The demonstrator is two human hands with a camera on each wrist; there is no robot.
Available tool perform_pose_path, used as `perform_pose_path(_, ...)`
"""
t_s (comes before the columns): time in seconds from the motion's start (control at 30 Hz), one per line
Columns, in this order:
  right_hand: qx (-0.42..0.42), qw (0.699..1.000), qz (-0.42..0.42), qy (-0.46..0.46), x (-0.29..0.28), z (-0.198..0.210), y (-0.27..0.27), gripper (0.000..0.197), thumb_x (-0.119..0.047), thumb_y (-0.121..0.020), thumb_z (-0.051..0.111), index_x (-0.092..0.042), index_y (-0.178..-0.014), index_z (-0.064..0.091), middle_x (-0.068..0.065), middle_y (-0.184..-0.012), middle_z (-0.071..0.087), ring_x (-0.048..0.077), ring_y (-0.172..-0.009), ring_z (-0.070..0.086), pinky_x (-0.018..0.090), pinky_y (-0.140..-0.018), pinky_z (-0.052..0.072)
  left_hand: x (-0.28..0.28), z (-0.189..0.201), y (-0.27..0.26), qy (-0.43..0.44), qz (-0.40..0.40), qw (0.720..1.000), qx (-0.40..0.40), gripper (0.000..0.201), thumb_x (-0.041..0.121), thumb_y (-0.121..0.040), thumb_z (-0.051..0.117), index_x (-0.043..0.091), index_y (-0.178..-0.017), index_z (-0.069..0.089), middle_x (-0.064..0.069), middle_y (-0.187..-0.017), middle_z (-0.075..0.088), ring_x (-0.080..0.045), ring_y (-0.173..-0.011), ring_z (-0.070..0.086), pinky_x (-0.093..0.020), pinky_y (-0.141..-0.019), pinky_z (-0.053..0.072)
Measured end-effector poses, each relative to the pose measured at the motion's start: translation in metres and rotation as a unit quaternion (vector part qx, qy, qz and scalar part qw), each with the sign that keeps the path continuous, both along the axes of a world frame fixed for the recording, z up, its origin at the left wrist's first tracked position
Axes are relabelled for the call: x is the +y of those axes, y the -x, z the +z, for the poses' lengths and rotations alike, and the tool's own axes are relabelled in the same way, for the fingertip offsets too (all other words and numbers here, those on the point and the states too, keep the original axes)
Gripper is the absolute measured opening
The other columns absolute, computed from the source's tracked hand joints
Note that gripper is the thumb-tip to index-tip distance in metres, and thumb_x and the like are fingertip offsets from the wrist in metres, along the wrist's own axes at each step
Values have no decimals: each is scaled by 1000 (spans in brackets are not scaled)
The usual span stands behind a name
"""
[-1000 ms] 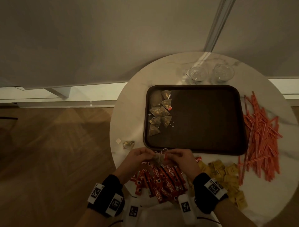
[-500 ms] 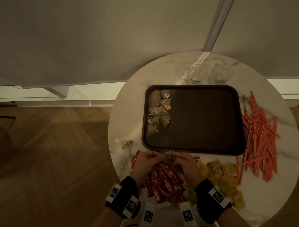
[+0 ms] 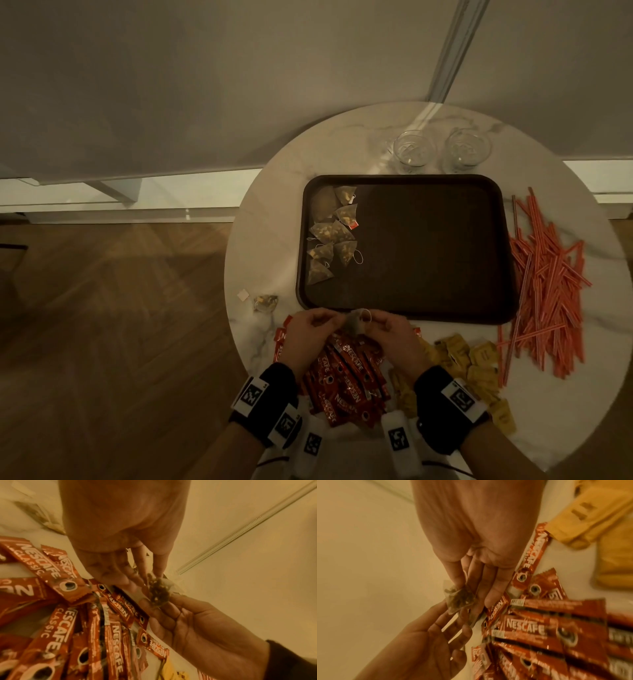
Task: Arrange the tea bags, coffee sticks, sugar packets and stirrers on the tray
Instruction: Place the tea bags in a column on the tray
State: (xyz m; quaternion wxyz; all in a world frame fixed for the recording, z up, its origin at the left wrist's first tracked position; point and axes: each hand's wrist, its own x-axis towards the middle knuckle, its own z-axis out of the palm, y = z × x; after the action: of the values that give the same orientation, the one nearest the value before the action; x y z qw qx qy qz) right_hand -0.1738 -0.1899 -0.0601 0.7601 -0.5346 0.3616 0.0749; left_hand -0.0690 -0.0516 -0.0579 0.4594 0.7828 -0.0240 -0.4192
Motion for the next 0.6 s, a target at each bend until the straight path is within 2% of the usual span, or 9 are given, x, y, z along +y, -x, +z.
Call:
perform_pose_path(0.07,3,999,32,32,-5,-2,-2,23,-6,-95,58,-23,-105,70,-1,-95,77,12,-91,72,21,-74,57,-2,-4,-3,-3,-22,1000,13,15,25,-92,67,16,-101,75,3,-95,75,-9,-89,70,-22,-82,56)
perform_pose_path(0.13,3,997,53,54,-10,-4,-4,27,-4,-97,56,-26,-106,68,-4,-95,76,8,-89,72,19,-72,56,-3,-5,-5,3,-26,999,36,13,22,-93,66,14,-99,75,2,-93,76,-9,-87,71,-17,-76,55)
perform_pose_path(0.27,2,993,76,85,-18,-9,-7,25,-5,-95,59,-20,-113,68,1,-100,75,9,-89,72,20,-70,56,-8,-7,-8,14,-34,997,66,10,18,-92,68,14,-97,75,6,-90,75,0,-80,70,-9,-67,50)
perform_pose_path(0.37,11,990,100,103,-23,-17,-8,28,-3,-96,58,-20,-117,68,4,-102,76,14,-89,73,28,-74,60,-13,-13,-11,-2,-58,996,70,10,18,-91,68,15,-99,73,5,-94,74,0,-82,69,-9,-67,49)
perform_pose_path(0.43,12,988,110,105,-26,-19,-10,29,-2,-96,57,-19,-117,68,5,-100,76,17,-88,74,33,-76,61,-15,-16,-13,-2,-56,996,75,11,18,-91,69,13,-100,73,0,-98,73,-9,-89,70,-14,-71,51)
perform_pose_path(0.5,9,989,104,101,-29,-19,-13,28,-2,-96,58,-17,-117,68,4,-99,76,17,-88,74,30,-73,60,-17,-18,-15,5,-45,995,89,11,17,-91,69,11,-99,72,-4,-99,73,-15,-91,70,-18,-74,52)
perform_pose_path(0.6,6,992,86,88,-34,-17,-20,22,-3,-93,62,-16,-109,70,1,-93,76,13,-85,73,20,-67,56,-20,-20,-18,18,-21,994,103,10,17,-92,66,11,-97,72,-2,-95,74,-12,-87,70,-18,-72,53)
